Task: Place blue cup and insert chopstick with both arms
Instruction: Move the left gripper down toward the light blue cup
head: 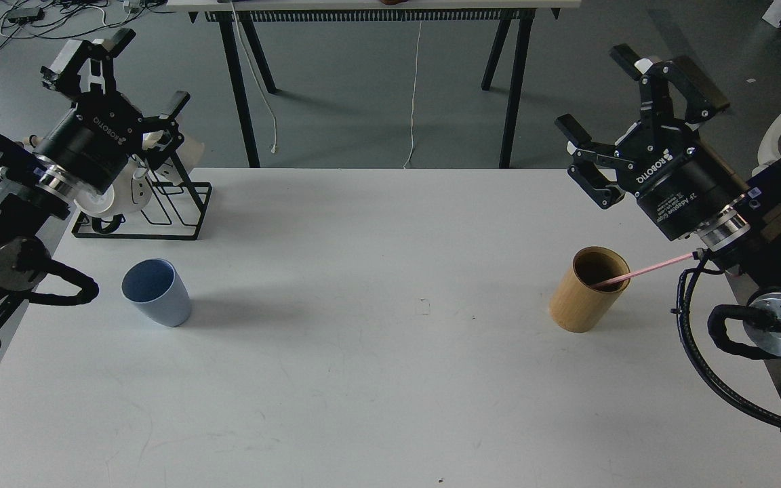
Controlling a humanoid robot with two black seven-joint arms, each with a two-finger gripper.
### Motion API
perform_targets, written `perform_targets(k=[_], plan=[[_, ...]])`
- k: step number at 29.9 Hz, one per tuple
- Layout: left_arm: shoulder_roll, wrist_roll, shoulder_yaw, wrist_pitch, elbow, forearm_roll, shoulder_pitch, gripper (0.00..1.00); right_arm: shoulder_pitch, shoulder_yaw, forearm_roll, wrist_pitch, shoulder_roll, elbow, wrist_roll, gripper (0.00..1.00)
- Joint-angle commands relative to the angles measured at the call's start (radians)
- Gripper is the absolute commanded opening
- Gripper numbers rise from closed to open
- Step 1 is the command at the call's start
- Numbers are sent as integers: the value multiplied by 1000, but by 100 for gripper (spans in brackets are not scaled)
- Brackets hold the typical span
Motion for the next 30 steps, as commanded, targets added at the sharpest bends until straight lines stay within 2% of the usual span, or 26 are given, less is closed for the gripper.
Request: perform_targets(k=[1,15,22,26,30], plan=[[0,0,-2,0,-6,-3,2,99,0,0,0,0,0,0,0,92],[22,0,-34,0,8,-89,13,99,-2,11,2,0,3,7,0,92],[17,0,-35,0,55,-80,-9,99,-2,50,2,-8,5,29,0,92],[46,0,-40,0,17,-55,-15,99,6,60,2,-8,6,29,0,92],[129,0,-45,0,-70,108,-56,99,8,60,2,-6,0,29,0,92]])
